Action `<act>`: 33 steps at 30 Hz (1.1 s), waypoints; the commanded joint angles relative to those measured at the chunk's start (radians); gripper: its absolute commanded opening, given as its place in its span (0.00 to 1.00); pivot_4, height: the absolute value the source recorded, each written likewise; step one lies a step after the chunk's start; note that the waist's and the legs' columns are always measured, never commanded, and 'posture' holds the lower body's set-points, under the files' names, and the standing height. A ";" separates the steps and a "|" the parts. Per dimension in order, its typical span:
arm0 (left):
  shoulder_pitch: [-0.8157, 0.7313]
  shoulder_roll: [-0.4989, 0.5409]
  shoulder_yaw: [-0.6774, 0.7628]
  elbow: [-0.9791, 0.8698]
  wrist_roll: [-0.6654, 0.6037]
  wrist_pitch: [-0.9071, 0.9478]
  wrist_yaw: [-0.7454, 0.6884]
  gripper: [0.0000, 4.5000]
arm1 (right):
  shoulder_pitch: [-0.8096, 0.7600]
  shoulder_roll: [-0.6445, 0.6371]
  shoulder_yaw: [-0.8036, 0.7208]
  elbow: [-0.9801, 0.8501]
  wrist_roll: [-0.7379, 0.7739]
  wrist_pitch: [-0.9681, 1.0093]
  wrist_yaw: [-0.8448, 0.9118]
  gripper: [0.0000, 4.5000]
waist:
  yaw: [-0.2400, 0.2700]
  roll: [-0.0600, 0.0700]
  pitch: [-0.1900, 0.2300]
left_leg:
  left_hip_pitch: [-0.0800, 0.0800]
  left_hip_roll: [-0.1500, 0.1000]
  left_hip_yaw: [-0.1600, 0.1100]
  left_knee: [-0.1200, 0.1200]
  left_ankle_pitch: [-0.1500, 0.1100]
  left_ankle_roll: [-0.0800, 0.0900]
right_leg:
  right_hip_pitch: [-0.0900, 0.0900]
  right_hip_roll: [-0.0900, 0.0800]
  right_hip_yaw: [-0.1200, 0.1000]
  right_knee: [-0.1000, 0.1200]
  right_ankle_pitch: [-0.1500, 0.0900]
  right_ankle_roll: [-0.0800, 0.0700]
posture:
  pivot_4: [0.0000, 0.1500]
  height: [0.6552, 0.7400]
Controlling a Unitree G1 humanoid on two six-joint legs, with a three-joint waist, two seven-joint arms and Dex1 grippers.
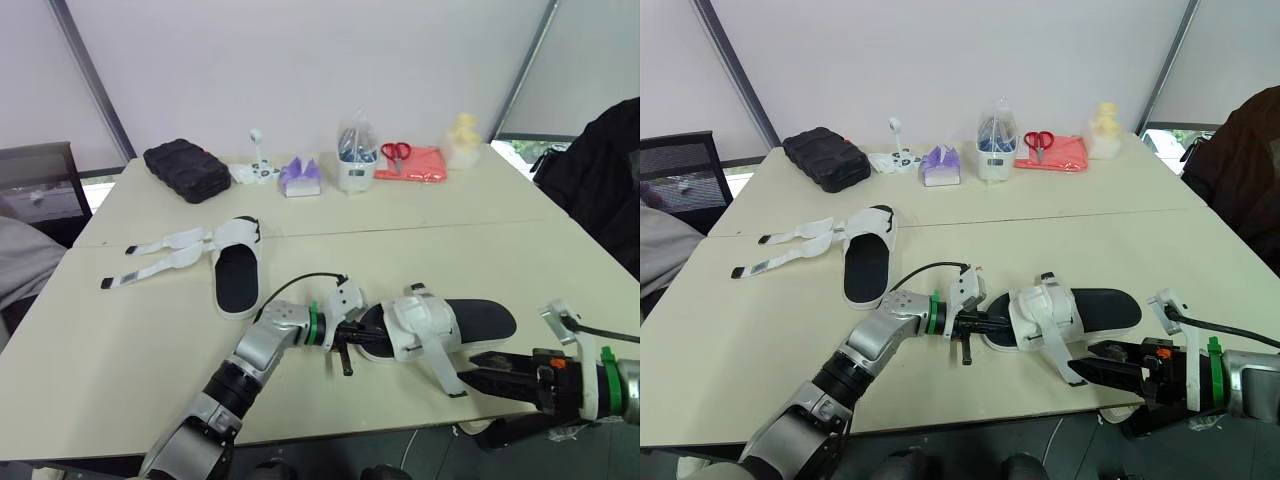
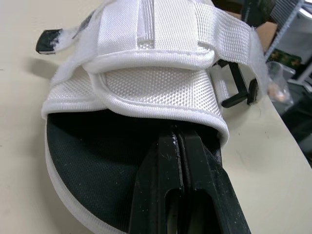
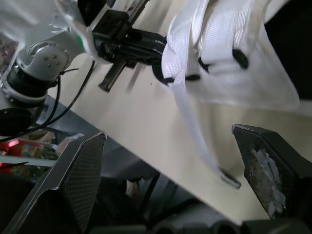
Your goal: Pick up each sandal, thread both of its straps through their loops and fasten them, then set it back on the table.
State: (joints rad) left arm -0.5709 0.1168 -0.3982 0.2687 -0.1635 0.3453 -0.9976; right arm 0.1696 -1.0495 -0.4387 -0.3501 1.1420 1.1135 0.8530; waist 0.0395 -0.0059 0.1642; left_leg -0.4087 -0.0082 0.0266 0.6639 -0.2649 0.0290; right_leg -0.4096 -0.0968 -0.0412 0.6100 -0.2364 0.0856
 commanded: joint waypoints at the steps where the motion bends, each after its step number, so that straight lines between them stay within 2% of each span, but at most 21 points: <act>1: 0.033 -0.002 -0.010 -0.086 -0.008 0.034 0.014 0.00 | -0.039 0.003 0.028 -0.007 -0.031 -0.018 0.021 1.00 | 0.000 0.000 0.000 | 0.000 0.000 0.000 0.000 0.000 0.000 | 0.000 0.000 0.000 0.000 0.000 0.000 | 1.00 1.00; 11: 0.074 -0.004 -0.010 -0.140 -0.006 0.069 0.056 0.00 | -0.158 0.014 0.165 0.045 -0.085 0.002 0.082 1.00 | 0.000 0.000 0.000 | 0.000 0.000 0.000 0.000 0.000 0.000 | 0.000 0.000 0.000 0.000 0.000 0.000 | 1.00 1.00; 14: 0.069 -0.008 -0.007 -0.128 -0.004 0.064 0.065 0.00 | -0.192 0.044 0.238 0.062 -0.136 -0.018 0.080 0.82 | 0.000 0.000 0.000 | 0.000 0.000 0.000 0.000 0.000 0.000 | 0.000 0.000 0.000 0.000 0.000 0.000 | 1.00 1.00; 15: 0.068 -0.008 -0.006 -0.126 -0.004 0.063 0.067 0.00 | -0.200 0.051 0.251 0.070 -0.155 -0.028 0.077 0.72 | 0.000 0.000 0.000 | 0.000 0.000 0.000 0.000 0.000 0.000 | 0.000 0.000 0.000 0.000 0.000 0.000 | 1.00 1.00; 21: 0.064 -0.009 -0.003 -0.119 -0.005 0.057 0.073 0.00 | -0.220 0.062 0.267 0.088 -0.199 -0.037 0.094 0.01 | 0.000 0.000 0.000 | 0.000 0.000 0.000 0.000 0.000 0.000 | 0.000 0.000 0.000 0.000 0.000 0.000 | 1.00 1.00; 24: 0.064 -0.009 -0.004 -0.115 -0.003 0.052 0.074 0.00 | -0.247 0.071 0.231 0.083 -0.142 0.007 0.092 0.01 | 0.000 0.001 0.000 | 0.000 0.000 0.000 0.000 0.000 0.000 | 0.000 0.000 0.000 0.000 0.000 0.000 | 1.00 1.00; 28: 0.069 -0.002 -0.009 -0.110 -0.003 0.045 0.063 0.00 | -0.397 0.120 0.162 0.096 0.034 0.116 0.034 0.01 | -0.002 0.001 0.000 | 0.000 0.000 0.000 0.000 0.000 0.000 | -0.001 0.000 0.000 0.000 0.000 0.000 | 1.00 1.00; 30: 0.070 0.001 -0.012 -0.107 -0.002 0.041 0.058 0.00 | -0.454 0.148 0.152 0.118 0.062 0.141 -0.009 0.01 | -0.001 0.001 0.000 | 0.000 0.000 0.000 0.000 0.000 0.000 | 0.000 0.000 0.000 0.001 0.000 0.000 | 1.00 1.00; 33: 0.066 0.001 -0.018 -0.095 0.001 0.029 0.049 0.00 | -0.589 0.205 0.198 0.222 0.022 0.141 -0.044 0.01 | -0.001 0.000 0.000 | 0.000 0.000 0.000 0.000 0.000 0.000 | 0.000 -0.001 0.000 0.000 0.000 -0.001 | 1.00 1.00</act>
State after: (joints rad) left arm -0.5042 0.1185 -0.4080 0.1763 -0.1635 0.3860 -0.9405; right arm -0.3921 -0.8541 -0.2438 -0.1580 1.1638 1.2550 0.8211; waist 0.0387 -0.0055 0.1639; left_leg -0.4089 -0.0081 0.0266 0.6641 -0.2649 0.0290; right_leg -0.4102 -0.0978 -0.0405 0.6103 -0.2361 0.0850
